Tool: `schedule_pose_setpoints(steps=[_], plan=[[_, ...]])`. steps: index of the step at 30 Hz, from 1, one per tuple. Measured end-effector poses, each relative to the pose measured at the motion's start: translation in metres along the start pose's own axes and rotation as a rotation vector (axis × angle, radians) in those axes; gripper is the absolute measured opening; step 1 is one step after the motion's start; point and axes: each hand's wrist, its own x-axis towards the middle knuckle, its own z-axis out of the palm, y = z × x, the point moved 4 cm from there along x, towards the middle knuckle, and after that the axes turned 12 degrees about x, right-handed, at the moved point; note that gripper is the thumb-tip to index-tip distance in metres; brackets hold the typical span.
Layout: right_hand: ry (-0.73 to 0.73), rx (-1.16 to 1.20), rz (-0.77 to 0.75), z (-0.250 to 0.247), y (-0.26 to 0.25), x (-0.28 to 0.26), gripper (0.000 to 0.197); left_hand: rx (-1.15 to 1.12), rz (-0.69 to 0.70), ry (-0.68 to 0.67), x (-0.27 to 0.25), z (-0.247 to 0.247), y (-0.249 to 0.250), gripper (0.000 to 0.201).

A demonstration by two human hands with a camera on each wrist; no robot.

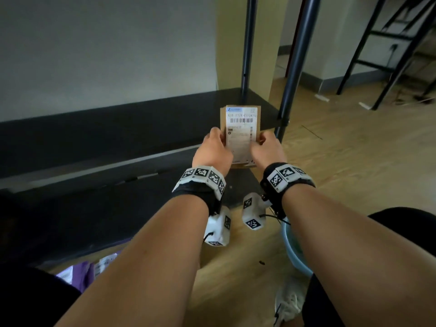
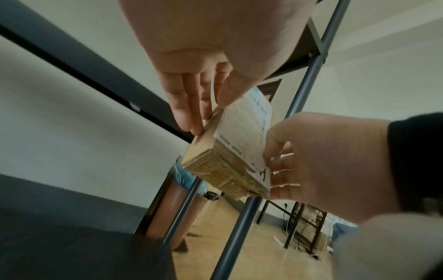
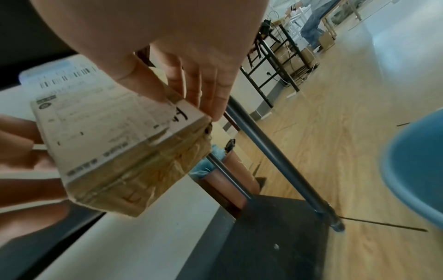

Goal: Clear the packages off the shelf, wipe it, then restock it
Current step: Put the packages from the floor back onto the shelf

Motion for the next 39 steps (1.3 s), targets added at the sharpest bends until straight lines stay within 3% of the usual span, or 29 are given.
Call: schedule_pose_setpoints(steps=[3, 7, 11, 15, 22, 25, 30, 35, 39], plan=[[0.039, 0.038, -0.013, -0.003, -0.022, 0.021, 0.036, -0.044, 0.006, 0.030, 0.023, -0.012, 0.011, 0.030], [0.064, 0.086, -0.028, 0.000, -0.046, 0.051, 0.046, -0.102, 0.066, -0.025, 0.053, -0.016, 0.021, 0.043], [0.079, 0.073, -0.016, 0.004, -0.058, 0.086, 0.046, -0.080, 0.034, -0.036, 0.083, -0.018, 0.023, 0.041], [0.088, 0.013, -0.067, 0.015, -0.063, 0.119, 0.032, -0.084, -0.027, -0.043, 0.111, -0.012, 0.023, 0.041], [0.030, -0.039, -0.028, 0.035, -0.051, 0.146, 0.044, -0.007, 0.034, -0.142, 0.135, 0.011, 0.025, 0.047], [0.018, -0.061, -0.041, 0.035, -0.046, 0.143, 0.044, 0.027, 0.026, -0.180, 0.134, 0.017, 0.021, 0.057], [0.060, -0.071, -0.099, 0.026, -0.052, 0.119, 0.041, -0.026, -0.007, -0.102, 0.110, -0.001, 0.017, 0.057], [0.200, -0.067, -0.235, 0.021, -0.055, 0.075, 0.021, 0.007, -0.047, 0.135, 0.067, -0.017, -0.008, 0.042], [0.187, -0.064, -0.308, 0.036, -0.045, 0.031, 0.016, 0.100, -0.061, 0.158, 0.021, -0.013, -0.041, 0.024]])
